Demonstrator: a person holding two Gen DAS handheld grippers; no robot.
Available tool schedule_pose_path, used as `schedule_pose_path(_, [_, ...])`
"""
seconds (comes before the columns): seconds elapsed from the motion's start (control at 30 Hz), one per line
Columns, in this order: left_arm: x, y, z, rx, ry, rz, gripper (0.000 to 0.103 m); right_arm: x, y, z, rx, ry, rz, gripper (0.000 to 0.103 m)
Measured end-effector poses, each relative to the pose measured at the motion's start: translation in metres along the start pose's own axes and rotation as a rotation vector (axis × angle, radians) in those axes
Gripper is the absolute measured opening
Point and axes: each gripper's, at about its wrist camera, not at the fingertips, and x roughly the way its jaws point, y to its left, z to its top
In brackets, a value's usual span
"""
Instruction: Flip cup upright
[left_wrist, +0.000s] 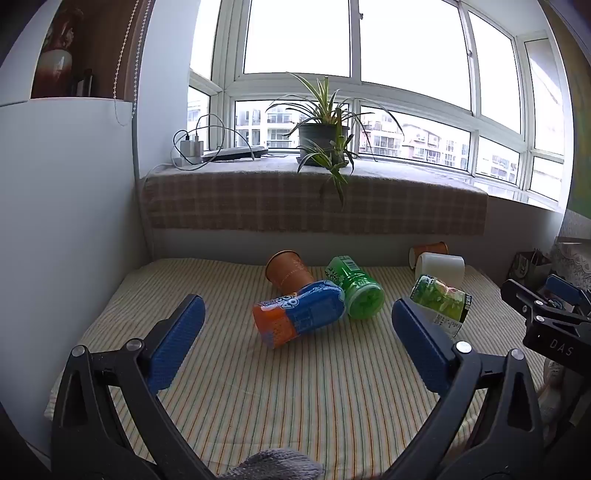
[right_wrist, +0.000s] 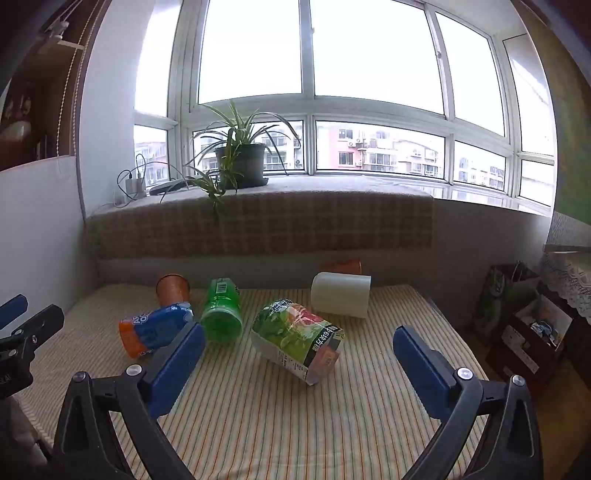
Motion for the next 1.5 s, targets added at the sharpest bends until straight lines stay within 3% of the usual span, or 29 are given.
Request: schedule_pose_path(1.5, [-0.004, 0.009, 0.006, -0.043, -0.028, 0.002, 0.103, -0.003, 0.0, 0.001, 0.006, -0.02, 0.003, 0.103])
